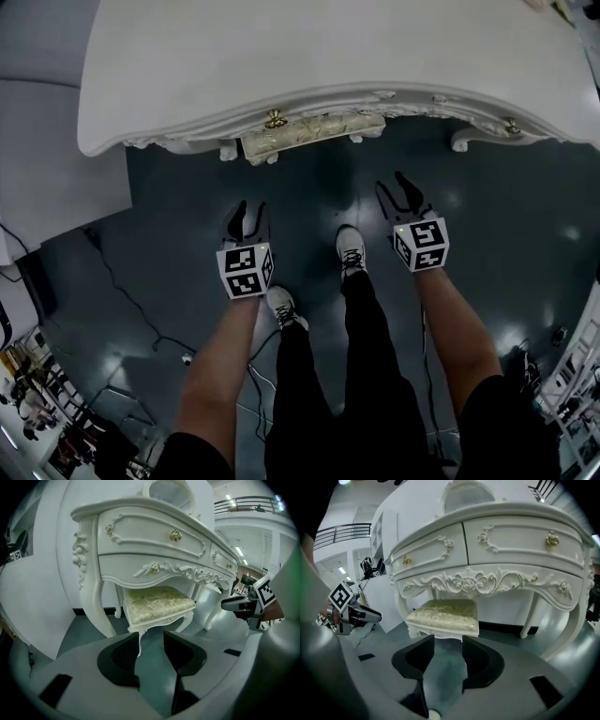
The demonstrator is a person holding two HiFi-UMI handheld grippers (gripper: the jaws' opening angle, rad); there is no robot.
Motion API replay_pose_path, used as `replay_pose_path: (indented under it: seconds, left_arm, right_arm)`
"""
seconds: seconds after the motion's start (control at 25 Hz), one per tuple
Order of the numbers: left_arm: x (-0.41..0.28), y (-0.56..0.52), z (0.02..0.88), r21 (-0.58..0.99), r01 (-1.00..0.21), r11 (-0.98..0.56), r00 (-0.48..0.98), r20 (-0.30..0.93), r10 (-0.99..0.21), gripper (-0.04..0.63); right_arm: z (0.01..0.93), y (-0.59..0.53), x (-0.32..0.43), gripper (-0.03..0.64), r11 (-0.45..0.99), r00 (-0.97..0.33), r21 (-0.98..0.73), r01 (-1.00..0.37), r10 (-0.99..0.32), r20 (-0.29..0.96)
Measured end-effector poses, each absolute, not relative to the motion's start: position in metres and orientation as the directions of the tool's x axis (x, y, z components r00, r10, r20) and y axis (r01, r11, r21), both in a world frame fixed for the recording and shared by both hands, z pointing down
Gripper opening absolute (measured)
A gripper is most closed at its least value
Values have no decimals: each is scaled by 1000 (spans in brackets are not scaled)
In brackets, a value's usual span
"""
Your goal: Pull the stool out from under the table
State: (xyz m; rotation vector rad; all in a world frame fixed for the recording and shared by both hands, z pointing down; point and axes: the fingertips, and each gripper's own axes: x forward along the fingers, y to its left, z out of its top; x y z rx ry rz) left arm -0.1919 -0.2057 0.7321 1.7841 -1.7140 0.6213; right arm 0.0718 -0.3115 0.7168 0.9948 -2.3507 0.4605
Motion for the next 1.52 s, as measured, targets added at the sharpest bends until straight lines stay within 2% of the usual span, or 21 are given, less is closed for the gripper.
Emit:
replay_pose_path:
  seconds: [0.28,0.44,0.64,1.04,1.52]
  left_arm:
    - [-210,-242,827,82,-997,3,56,705,-707,189]
    - [-217,-264,872,70,-998,2,49,709,-703,246]
    - [-222,-279,913,53,-999,-11,46,716,-697,252]
    - [-240,-318,939,20,-999,-32,37,698,-715,252]
    - [-235,-318,948,18,-1000,-23,29,695,-718,250]
  right_arm:
    - [811,-372,82,243,625,-503,-51,-779,-574,646]
    - [861,-407,80,276,640,-481,-15,-768,-561,674]
    - [900,-434,74,287,641,-470,0,-767,-563,680]
    - [930,-456,53,287,709,-495,24,-704,-515,700]
    - [939,-448,57,282,682,-474,28,-731,-537,698]
